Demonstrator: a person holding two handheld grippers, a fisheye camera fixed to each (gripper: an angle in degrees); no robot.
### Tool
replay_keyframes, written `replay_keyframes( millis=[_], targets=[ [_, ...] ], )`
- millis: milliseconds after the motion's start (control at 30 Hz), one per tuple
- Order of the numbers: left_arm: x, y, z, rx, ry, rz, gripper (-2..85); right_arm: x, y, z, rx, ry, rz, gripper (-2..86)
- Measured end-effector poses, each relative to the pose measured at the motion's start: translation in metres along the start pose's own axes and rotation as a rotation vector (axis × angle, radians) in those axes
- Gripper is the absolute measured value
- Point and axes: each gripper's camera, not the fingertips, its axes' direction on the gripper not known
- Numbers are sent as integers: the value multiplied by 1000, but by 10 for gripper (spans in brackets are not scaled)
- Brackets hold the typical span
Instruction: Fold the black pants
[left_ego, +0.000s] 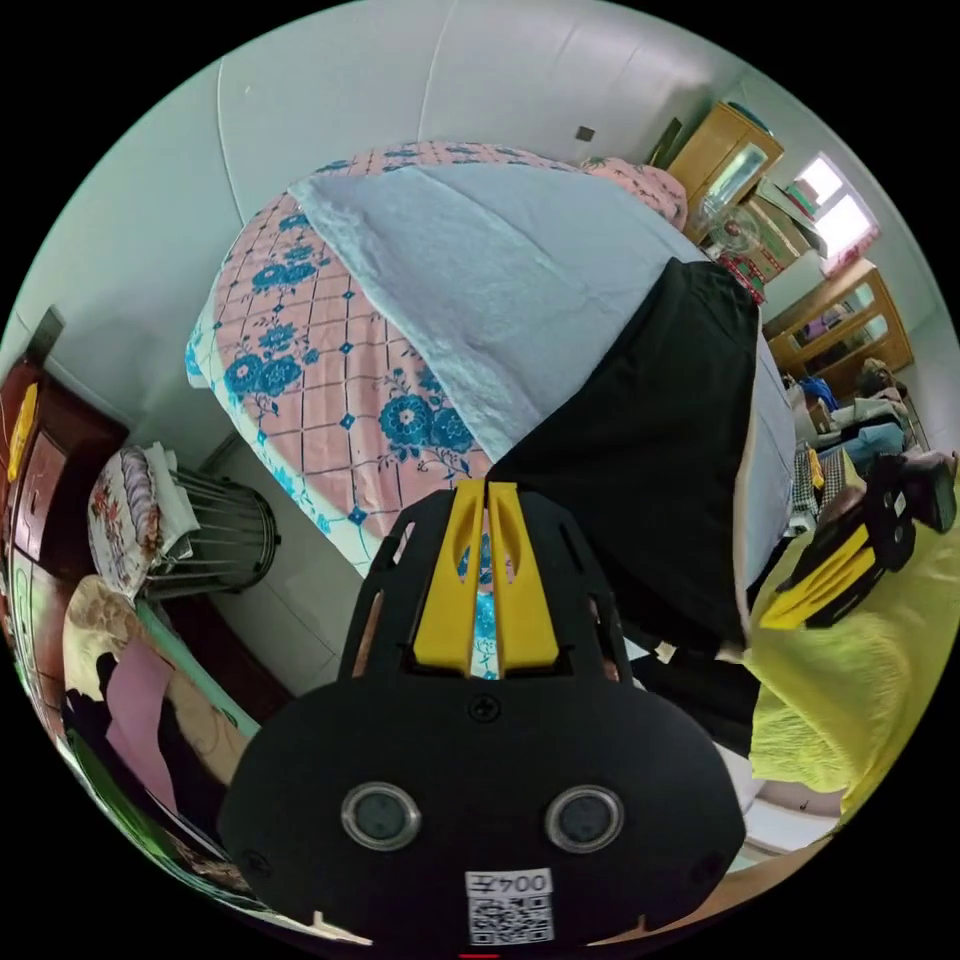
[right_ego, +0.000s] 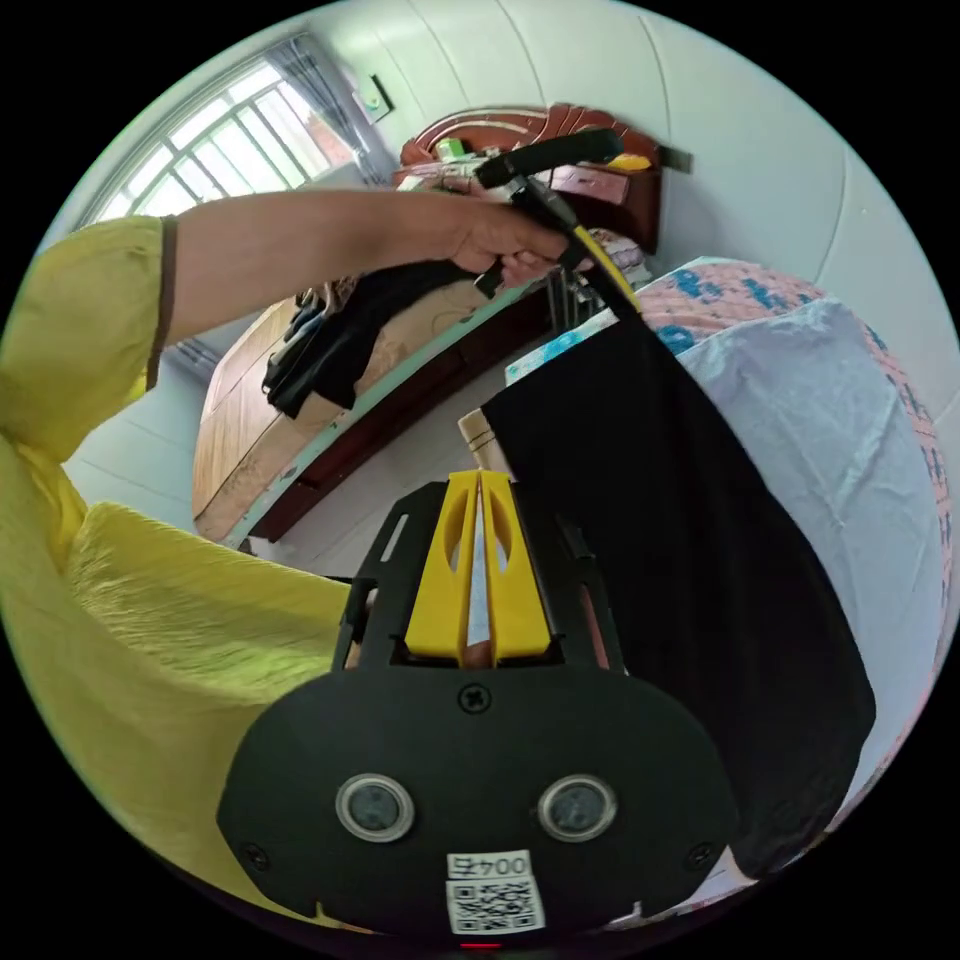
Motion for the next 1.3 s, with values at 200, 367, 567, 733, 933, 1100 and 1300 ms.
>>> replay_keyframes(
  millis=[200, 367, 567, 733, 933, 1100, 1300],
  targets=[
    [-44, 32, 11, 25, 2, -163, 18, -3, -4, 9, -117, -128, -60, 62],
    [-82, 84, -21, 108, 50, -317, 27, 31, 19, -41, -61, -147, 45, 64],
    [-70, 211, -38, 311, 337, -596, 58, 121, 115, -127, 116, -74, 474, 57],
    [-26, 309, 0, 438, 640, -839, 81, 181, 229, -185, 327, -133, 947, 73],
    [-1, 355, 32, 592, 870, -1046, 95, 217, 359, -225, 738, -378, 1423, 92],
    [-5, 364, 27, 590, 841, -1094, 98, 232, 398, -247, 781, -427, 1523, 100],
    [-10, 371, 23, 589, 811, -1136, 101, 239, 407, -270, 754, -403, 1544, 99]
  ],
)
